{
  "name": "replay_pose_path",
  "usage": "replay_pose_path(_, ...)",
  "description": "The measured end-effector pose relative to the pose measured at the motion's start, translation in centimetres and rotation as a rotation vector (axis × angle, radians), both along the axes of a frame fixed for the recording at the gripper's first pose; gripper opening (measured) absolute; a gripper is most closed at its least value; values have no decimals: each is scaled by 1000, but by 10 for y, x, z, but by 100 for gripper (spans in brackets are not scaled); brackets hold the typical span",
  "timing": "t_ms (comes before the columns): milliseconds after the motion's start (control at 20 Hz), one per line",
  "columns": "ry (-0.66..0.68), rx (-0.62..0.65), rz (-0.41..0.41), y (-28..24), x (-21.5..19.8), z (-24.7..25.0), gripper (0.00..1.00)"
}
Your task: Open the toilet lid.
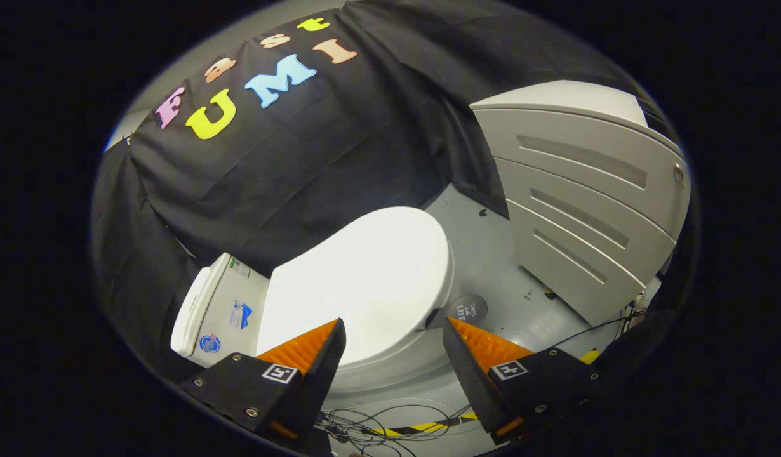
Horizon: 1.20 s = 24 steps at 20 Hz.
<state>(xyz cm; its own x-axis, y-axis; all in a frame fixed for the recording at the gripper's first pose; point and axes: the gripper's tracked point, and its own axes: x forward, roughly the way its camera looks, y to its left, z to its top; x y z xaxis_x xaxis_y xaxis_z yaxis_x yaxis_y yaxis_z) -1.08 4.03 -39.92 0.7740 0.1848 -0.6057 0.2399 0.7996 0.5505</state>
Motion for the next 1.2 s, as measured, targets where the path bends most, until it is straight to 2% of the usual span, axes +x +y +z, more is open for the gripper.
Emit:
replay_pose_path(200,52,3,17,-9,-5,-19,95)
replay_pose_path(750,106,122,-103,-61,8,-63,90)
replay_pose_path(950,93,216,-116,-59,24,-76,83)
replay_pose_path(1100,91,278,-102,-52,29,-84,68)
replay_pose_path(1200,85,301,-95,-50,33,-87,63)
